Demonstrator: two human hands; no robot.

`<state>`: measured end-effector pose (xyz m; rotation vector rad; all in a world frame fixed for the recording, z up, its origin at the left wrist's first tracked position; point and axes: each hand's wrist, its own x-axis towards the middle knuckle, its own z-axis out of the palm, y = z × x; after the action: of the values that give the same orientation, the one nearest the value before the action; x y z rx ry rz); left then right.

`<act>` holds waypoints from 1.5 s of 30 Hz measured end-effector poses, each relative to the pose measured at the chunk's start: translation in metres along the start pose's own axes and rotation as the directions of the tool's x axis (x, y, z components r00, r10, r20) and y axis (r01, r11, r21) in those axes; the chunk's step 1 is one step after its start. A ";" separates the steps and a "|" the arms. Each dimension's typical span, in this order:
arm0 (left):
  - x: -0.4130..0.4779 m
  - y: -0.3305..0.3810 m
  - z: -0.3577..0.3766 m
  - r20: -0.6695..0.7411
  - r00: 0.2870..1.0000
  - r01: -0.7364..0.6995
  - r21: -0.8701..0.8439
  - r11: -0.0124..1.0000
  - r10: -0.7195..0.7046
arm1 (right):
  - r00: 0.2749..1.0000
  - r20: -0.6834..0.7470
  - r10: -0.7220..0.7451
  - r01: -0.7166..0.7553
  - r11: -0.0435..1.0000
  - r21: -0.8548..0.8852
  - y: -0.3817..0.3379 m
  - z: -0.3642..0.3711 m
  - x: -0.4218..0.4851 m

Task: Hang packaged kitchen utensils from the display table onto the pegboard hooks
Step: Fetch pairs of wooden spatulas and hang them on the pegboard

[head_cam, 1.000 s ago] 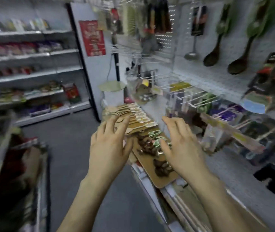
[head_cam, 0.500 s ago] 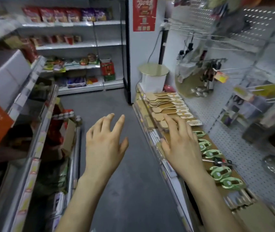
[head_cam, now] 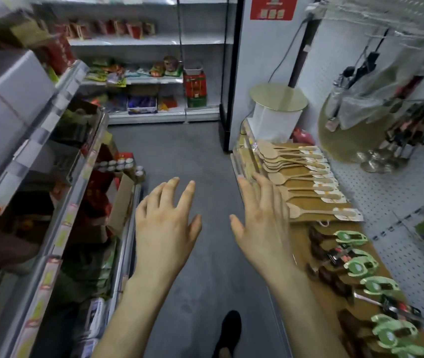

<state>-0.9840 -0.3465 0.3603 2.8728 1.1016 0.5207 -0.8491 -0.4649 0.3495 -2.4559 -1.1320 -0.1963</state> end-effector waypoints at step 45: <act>0.563 0.170 0.349 0.360 0.397 -0.782 -0.350 0.516 0.844 | 0.511 -0.031 0.859 -0.859 0.511 -0.028 0.258 0.204 0.409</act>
<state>-0.3729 -0.0714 0.2226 2.9442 -0.5042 -0.1992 -0.3966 -0.2417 0.2058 -2.7154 0.2387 0.0836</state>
